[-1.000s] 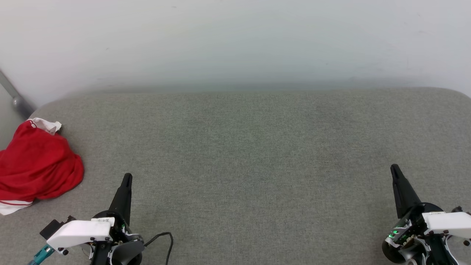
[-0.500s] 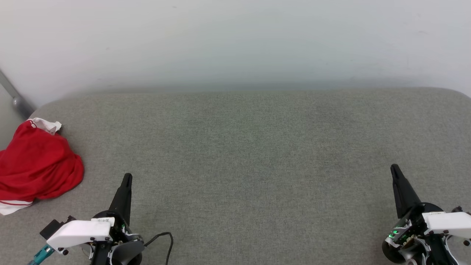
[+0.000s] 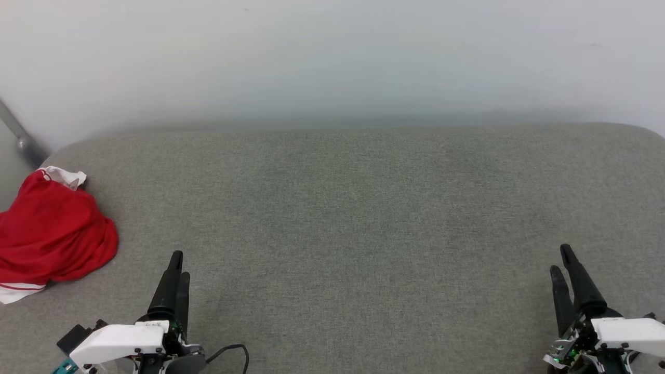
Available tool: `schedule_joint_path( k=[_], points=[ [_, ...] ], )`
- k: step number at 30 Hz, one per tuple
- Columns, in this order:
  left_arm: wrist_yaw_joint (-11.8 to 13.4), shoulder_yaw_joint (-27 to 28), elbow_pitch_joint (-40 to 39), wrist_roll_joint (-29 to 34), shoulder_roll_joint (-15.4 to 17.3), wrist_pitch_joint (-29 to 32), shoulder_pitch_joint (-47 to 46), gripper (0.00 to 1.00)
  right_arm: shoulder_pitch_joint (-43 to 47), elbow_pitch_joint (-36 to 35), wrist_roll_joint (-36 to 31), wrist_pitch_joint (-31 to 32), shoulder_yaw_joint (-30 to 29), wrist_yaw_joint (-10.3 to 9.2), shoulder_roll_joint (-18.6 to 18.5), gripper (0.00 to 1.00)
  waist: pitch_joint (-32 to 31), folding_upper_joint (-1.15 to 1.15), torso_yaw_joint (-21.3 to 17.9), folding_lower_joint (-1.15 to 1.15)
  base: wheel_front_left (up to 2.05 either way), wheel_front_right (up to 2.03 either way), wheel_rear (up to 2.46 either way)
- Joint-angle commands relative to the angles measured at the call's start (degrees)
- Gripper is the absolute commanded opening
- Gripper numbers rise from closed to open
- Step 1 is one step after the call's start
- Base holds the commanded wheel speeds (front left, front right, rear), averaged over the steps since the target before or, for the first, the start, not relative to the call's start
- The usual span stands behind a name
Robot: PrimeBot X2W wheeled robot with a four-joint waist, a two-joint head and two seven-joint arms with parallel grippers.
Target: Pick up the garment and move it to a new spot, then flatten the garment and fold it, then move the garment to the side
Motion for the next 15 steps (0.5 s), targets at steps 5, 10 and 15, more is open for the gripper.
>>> schedule_joint_path(
  k=[5, 10, 15],
  points=[
    [1.6, 0.3, -3.4, 6.8, 0.1, -1.9, -0.5, 1.00, 0.2, -2.9, -6.9, -1.9, -1.0, 0.01, 0.0, 1.00, 0.1, 0.00, 0.0, 0.00, 0.00, 0.00, 0.00],
    [3.8, -0.4, -5.6, 13.0, 0.1, -3.2, -0.1, 1.00, 0.8, -5.0, -13.4, -3.2, -1.2, 0.01, 0.0, 1.00, 0.2, 0.00, 0.0, 0.00, 0.00, 0.00, 0.00],
    [5.5, -1.6, -6.9, 18.4, 0.1, -4.1, 0.3, 1.00, 1.4, -6.7, -18.7, -4.1, -1.2, 0.01, 0.0, 1.00, 0.2, 0.00, 0.1, 0.00, 0.00, 0.00, 0.00]
  ],
)
